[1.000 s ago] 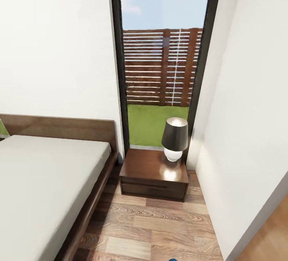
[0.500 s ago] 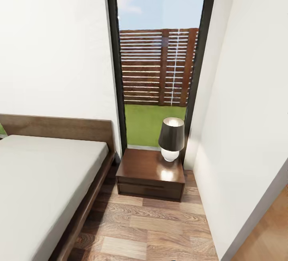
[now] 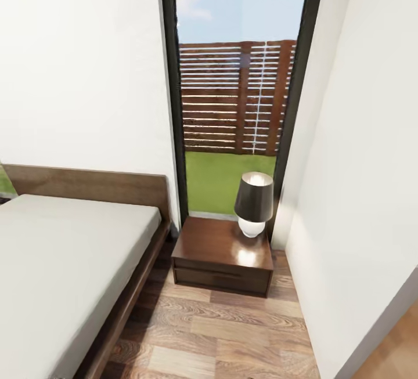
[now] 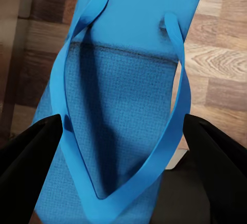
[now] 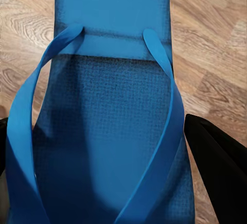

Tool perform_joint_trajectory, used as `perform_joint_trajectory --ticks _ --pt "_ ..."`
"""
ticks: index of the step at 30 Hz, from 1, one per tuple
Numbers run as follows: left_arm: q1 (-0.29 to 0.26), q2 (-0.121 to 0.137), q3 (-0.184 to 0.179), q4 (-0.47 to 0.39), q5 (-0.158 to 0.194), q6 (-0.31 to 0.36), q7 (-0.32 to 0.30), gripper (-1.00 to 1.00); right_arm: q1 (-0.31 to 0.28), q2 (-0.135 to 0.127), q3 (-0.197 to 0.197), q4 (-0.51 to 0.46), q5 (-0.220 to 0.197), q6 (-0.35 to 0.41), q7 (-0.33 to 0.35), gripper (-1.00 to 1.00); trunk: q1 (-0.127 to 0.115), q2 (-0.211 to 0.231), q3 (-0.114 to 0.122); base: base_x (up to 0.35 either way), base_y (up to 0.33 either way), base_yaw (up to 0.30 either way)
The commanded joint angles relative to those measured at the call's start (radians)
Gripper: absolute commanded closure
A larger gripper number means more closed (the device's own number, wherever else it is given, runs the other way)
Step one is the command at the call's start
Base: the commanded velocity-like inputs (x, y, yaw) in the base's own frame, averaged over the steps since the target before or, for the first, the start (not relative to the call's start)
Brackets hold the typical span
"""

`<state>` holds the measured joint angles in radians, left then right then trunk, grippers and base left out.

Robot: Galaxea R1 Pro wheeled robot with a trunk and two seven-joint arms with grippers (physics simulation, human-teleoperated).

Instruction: In the bedroom, move the book from the bed onto either nightstand, and place the two sandals side by side next to the bed.

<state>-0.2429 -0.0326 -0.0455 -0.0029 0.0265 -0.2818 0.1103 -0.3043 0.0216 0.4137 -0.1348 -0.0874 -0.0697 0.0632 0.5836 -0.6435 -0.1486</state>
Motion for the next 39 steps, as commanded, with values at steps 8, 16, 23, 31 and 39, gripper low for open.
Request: perform_joint_trajectory --ticks 8,16,23,31,39 --pt "-0.001 -0.001 -0.005 0.001 0.002 -0.003 0.003 1.0 -0.001 0.001 0.005 0.001 -0.009 -0.004 0.003 1.0 0.0 -0.001 -0.002 0.109 -0.104 0.238" --pt "-0.001 -0.001 -0.005 0.001 0.002 -0.003 0.003 1.0 -0.001 0.001 0.005 0.001 -0.009 -0.004 0.003 1.0 0.0 -0.001 -0.002 0.046 -0.169 0.271" --pt "-0.001 -0.001 -0.006 0.001 0.002 -0.003 0.003 1.0 -0.001 0.001 0.005 0.001 -0.009 -0.004 0.003 1.0 0.0 -0.001 -0.002 0.005 -0.238 0.276" --pt "-0.001 -0.001 -0.006 0.001 0.002 -0.004 0.003 1.0 -0.001 0.001 0.005 0.001 -0.009 -0.004 0.003 1.0 0.0 -0.001 -0.002 0.001 -0.222 0.278" --pt "-0.001 -0.001 -0.005 0.001 0.003 -0.006 0.003 1.0 -0.001 0.003 0.005 0.001 -0.009 -0.004 0.003 1.0 0.0 -0.001 -0.002 0.0 -0.036 0.279"
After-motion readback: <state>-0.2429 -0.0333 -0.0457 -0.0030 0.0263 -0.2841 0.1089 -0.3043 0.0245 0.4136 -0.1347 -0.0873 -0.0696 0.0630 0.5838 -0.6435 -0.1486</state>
